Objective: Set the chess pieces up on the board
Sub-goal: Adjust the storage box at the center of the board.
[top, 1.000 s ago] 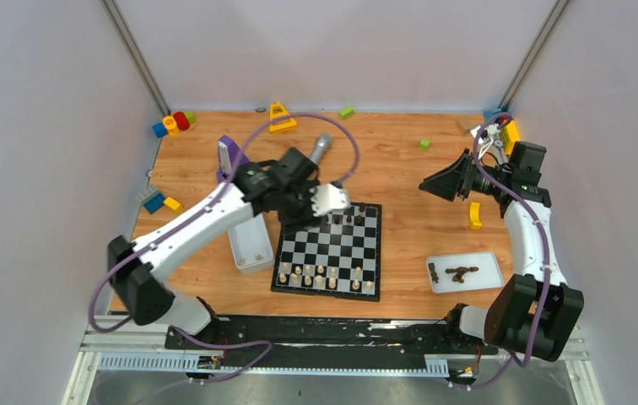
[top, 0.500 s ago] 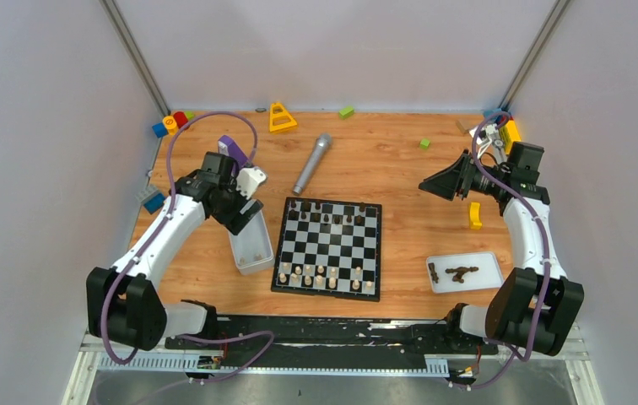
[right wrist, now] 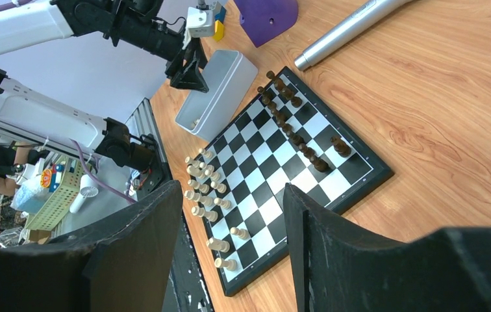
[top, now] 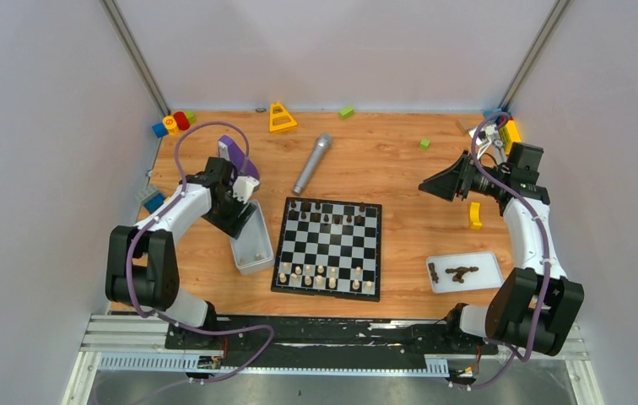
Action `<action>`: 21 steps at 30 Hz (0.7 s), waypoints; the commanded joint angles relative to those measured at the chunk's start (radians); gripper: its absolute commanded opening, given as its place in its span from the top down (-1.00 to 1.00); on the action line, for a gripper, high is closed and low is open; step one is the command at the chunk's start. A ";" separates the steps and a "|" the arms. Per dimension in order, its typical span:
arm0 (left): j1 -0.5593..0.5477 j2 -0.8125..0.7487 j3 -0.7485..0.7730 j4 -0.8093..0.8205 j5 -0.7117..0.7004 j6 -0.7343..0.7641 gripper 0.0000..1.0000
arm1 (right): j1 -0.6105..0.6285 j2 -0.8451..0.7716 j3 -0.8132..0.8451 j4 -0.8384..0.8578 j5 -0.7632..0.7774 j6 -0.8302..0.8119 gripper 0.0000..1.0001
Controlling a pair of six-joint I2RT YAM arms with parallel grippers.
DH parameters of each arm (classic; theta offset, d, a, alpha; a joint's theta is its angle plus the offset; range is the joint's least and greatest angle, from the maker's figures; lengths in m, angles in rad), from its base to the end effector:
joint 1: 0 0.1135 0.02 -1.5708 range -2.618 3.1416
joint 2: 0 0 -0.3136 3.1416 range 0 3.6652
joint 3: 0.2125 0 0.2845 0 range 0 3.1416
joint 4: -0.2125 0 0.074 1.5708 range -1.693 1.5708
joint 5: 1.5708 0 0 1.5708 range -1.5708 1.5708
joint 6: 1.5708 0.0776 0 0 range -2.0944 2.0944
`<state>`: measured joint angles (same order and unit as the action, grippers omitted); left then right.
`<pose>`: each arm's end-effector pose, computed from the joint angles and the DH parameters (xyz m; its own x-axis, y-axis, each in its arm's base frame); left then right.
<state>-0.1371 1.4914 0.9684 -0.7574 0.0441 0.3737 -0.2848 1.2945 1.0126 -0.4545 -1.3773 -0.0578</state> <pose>0.3060 -0.0457 0.1940 -0.8292 0.4826 -0.2820 0.4853 0.8719 0.0652 0.2941 -0.0068 0.3358 -0.6063 0.1659 -0.7777 -0.6799 0.3991 0.6152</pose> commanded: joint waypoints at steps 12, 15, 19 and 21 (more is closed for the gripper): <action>0.023 -0.111 -0.100 -0.042 0.048 0.229 0.18 | -0.004 0.021 0.013 -0.009 -0.013 -0.049 -0.18; 0.023 -0.114 -0.095 -0.053 0.065 0.281 0.22 | -0.003 0.034 0.017 -0.015 -0.012 -0.052 -0.18; 0.023 -0.104 -0.083 -0.042 0.123 0.339 0.30 | -0.003 0.044 0.021 -0.024 -0.011 -0.059 -0.18; 0.024 -0.086 -0.071 -0.039 0.147 0.371 0.36 | -0.005 0.048 0.022 -0.028 -0.010 -0.063 -0.18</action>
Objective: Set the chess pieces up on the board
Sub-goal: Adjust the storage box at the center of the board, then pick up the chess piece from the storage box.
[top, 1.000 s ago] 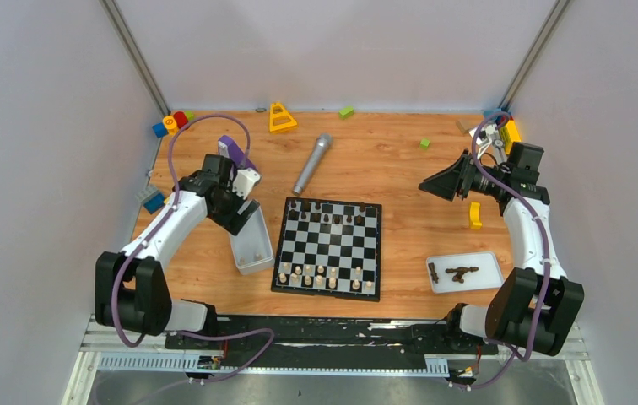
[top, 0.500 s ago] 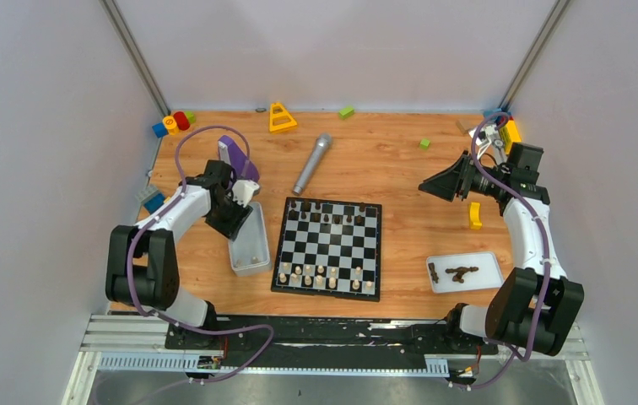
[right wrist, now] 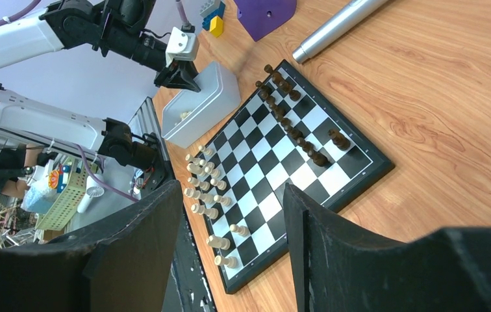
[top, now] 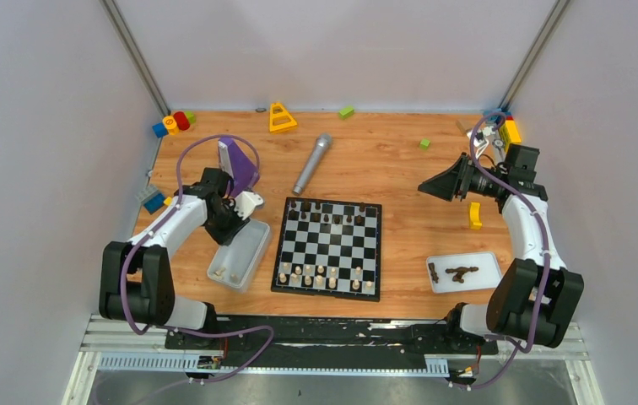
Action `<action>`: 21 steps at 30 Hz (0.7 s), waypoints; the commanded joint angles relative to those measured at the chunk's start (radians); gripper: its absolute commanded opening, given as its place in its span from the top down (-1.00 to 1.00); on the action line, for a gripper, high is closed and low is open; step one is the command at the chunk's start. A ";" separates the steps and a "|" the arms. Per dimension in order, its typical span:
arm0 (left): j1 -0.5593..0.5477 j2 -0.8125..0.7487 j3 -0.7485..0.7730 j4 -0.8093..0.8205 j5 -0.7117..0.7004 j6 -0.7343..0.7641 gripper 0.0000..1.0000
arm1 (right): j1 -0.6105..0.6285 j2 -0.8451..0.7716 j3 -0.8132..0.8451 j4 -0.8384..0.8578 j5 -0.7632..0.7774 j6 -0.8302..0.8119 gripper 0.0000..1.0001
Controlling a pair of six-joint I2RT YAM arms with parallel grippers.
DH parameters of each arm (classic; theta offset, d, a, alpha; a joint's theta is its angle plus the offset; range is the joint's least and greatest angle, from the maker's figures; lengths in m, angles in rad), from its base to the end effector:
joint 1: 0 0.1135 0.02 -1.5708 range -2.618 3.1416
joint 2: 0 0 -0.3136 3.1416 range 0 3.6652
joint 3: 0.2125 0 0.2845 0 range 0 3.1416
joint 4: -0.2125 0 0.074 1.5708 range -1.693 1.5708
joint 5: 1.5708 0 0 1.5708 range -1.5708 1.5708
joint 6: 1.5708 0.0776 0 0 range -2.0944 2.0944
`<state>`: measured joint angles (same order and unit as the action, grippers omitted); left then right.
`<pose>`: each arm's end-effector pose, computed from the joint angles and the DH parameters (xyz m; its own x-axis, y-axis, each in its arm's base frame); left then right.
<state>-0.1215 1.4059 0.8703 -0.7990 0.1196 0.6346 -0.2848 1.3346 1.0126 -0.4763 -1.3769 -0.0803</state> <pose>0.2705 -0.0424 0.1857 -0.6894 0.6772 -0.2572 0.6914 0.7211 0.0453 0.3011 -0.0088 0.3236 -0.6367 0.1703 -0.7520 -0.6563 0.3923 0.6445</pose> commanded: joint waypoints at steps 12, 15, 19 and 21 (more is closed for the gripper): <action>0.007 -0.039 0.130 -0.025 0.090 0.130 -0.18 | -0.003 0.065 0.055 -0.088 -0.008 -0.131 -0.18; 0.007 -0.109 0.172 -0.104 0.095 0.131 -0.29 | -0.004 0.064 0.060 -0.095 0.020 -0.149 -0.18; 0.004 -0.185 0.233 -0.259 0.160 0.182 -0.31 | -0.003 0.076 0.062 -0.097 0.039 -0.159 -0.18; -0.015 -0.214 0.236 -0.321 0.193 0.192 -0.29 | -0.003 0.089 0.065 -0.102 0.035 -0.163 -0.18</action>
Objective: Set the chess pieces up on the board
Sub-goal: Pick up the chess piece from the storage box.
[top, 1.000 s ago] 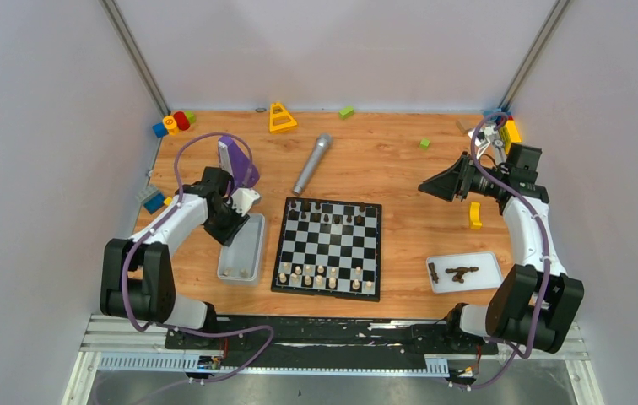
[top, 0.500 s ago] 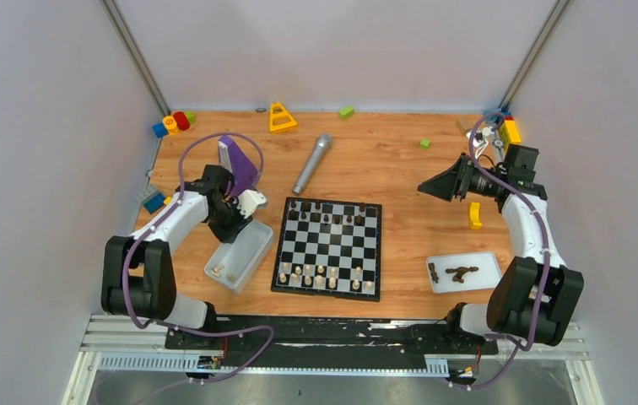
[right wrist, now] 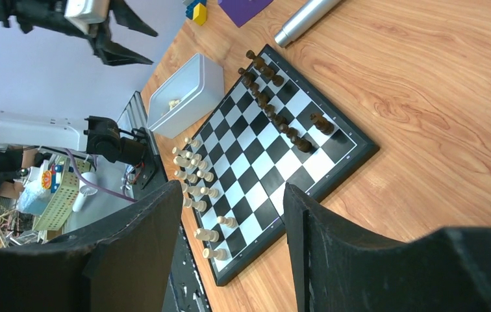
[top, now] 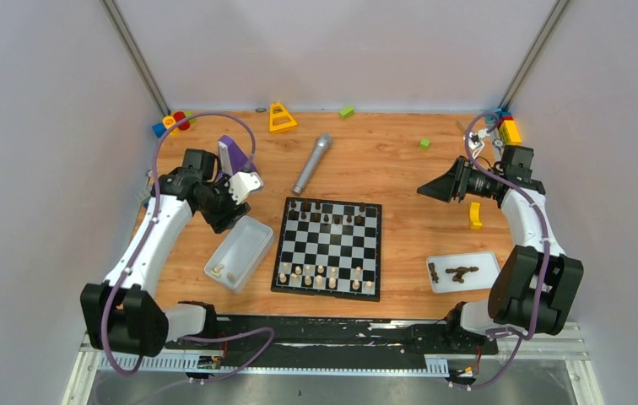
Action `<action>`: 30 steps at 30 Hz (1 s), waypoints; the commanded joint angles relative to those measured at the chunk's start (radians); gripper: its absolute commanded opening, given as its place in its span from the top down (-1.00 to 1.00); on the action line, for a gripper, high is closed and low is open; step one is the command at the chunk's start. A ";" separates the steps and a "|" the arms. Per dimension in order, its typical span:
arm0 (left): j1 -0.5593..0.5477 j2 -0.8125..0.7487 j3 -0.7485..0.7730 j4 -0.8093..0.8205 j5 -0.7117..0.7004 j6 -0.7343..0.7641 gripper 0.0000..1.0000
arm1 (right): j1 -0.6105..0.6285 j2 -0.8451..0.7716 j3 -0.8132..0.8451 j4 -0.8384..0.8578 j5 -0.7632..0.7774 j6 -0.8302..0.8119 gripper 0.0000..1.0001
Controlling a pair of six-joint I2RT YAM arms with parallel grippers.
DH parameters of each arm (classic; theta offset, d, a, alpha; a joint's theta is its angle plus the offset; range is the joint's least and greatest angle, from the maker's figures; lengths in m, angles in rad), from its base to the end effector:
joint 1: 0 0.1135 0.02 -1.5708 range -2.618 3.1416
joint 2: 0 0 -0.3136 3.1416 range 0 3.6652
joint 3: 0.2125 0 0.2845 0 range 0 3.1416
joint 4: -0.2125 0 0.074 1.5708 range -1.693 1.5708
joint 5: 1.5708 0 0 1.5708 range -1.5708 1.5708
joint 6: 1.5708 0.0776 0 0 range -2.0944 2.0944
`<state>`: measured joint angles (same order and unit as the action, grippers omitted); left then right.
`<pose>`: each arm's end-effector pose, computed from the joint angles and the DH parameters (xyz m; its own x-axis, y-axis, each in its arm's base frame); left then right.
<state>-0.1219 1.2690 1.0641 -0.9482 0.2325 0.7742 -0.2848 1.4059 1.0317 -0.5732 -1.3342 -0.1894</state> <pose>0.2677 -0.0508 0.2784 -0.5011 0.7468 -0.4373 0.7852 0.6047 0.1330 0.3121 -0.0128 0.3022 -0.6751 0.1517 -0.7220 -0.6169 0.4205 0.6653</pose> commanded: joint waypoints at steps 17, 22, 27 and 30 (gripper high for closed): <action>-0.151 -0.084 -0.264 -0.052 -0.087 0.052 -0.26 | -0.003 -0.016 0.044 -0.037 -0.063 -0.073 -0.18; -0.151 -0.066 -0.279 -0.057 -0.053 0.037 -0.25 | -0.003 -0.042 0.042 -0.037 -0.065 -0.074 -0.18; -0.151 -0.068 -0.295 -0.067 -0.033 0.033 -0.28 | -0.002 -0.037 0.044 -0.037 -0.066 -0.074 -0.18; -0.151 -0.062 -0.300 -0.074 -0.024 0.032 -0.30 | -0.003 -0.033 0.044 -0.039 -0.066 -0.074 -0.18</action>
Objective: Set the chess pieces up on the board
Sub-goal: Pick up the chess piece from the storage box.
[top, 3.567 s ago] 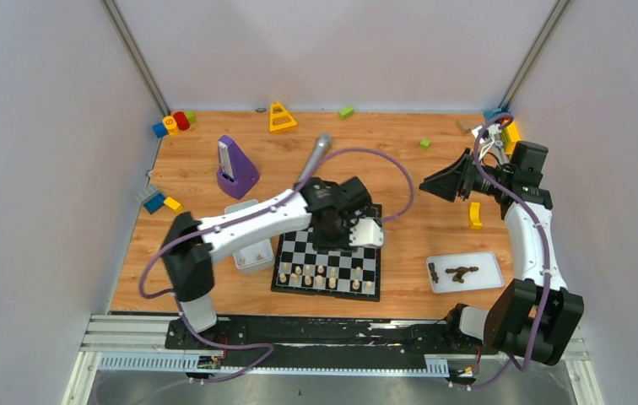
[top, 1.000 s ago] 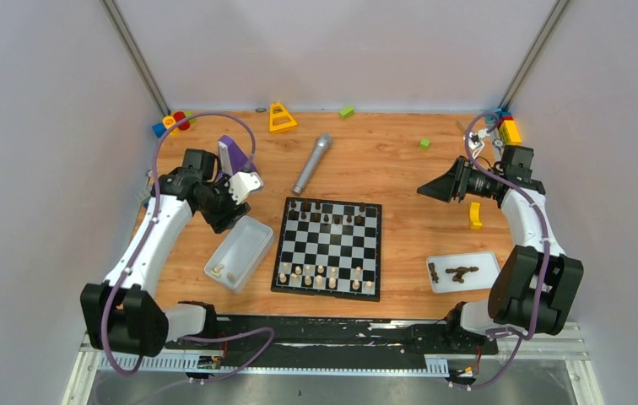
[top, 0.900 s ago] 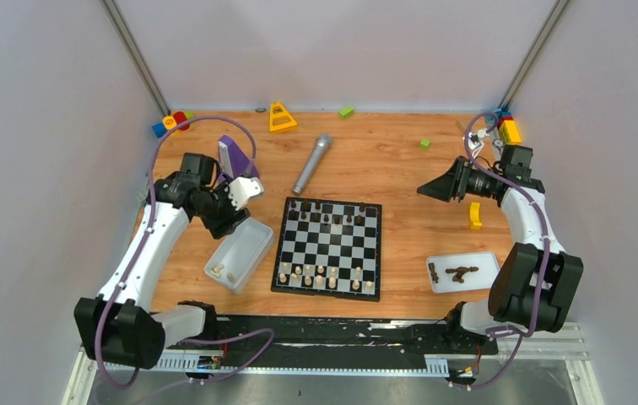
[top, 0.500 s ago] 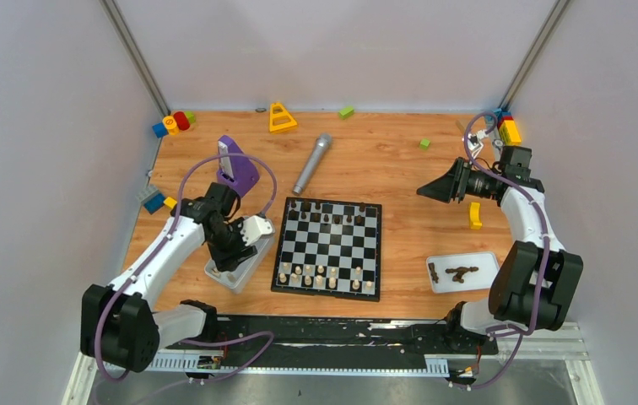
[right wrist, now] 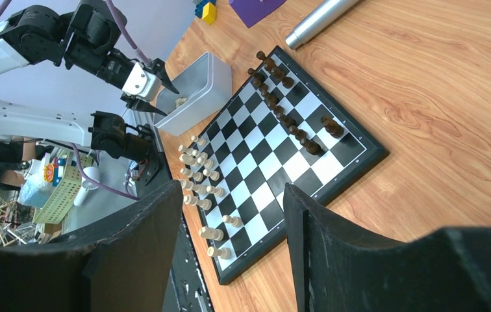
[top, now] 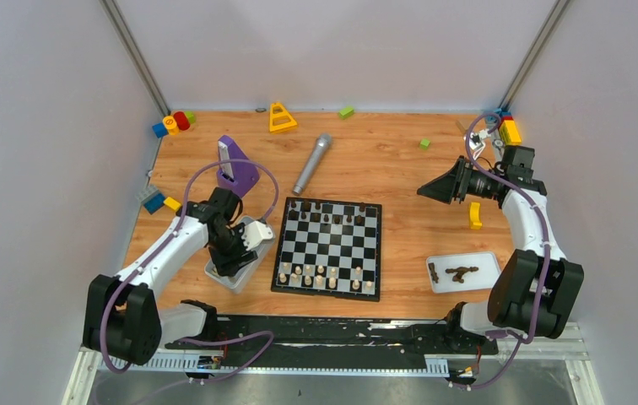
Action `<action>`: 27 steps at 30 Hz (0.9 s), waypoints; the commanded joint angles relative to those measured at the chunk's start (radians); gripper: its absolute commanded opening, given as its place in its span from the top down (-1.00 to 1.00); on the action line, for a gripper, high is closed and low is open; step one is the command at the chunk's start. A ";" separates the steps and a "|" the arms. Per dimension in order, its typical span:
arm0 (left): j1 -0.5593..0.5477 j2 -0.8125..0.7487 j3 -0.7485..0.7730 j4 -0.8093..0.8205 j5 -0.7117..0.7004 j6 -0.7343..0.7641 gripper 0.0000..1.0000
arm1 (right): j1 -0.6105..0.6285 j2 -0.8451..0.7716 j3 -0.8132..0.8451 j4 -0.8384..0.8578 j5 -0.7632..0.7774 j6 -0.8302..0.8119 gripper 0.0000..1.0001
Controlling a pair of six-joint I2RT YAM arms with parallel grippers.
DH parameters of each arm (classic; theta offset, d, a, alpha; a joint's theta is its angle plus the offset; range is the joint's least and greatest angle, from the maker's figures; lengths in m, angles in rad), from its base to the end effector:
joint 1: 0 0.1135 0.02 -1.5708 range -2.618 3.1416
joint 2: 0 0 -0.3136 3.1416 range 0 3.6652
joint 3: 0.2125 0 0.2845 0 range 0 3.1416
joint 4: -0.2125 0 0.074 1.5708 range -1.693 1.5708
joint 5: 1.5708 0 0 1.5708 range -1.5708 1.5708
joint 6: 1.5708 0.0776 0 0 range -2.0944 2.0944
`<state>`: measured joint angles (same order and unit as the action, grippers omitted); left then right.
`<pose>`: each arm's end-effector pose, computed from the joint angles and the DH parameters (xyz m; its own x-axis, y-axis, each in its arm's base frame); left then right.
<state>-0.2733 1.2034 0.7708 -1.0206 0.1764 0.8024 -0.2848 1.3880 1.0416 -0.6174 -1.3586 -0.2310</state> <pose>0.1914 -0.0678 0.1947 -0.4592 0.8639 -0.2069 0.8860 0.4622 -0.0368 0.3059 -0.0105 0.3097 -0.6584 0.1425 -0.7391 -0.6438 0.4021 0.6510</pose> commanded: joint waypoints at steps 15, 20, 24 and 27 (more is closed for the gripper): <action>0.000 0.068 -0.015 -0.021 0.018 0.039 -0.23 | -0.003 -0.004 0.035 0.002 -0.036 -0.033 -0.18; 0.000 0.090 -0.017 -0.021 0.023 0.044 -0.11 | -0.003 -0.004 0.035 0.002 -0.033 -0.033 -0.18; 0.000 0.098 -0.015 -0.022 0.035 0.047 0.08 | -0.002 0.000 0.035 0.002 -0.028 -0.033 -0.18; 0.000 0.100 -0.010 -0.029 0.042 0.050 0.27 | -0.003 0.004 0.035 0.001 -0.028 -0.034 -0.18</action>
<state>-0.2733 1.2995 0.7536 -1.0359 0.1928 0.8249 -0.2848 1.3884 1.0416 -0.6304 -1.3617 -0.2310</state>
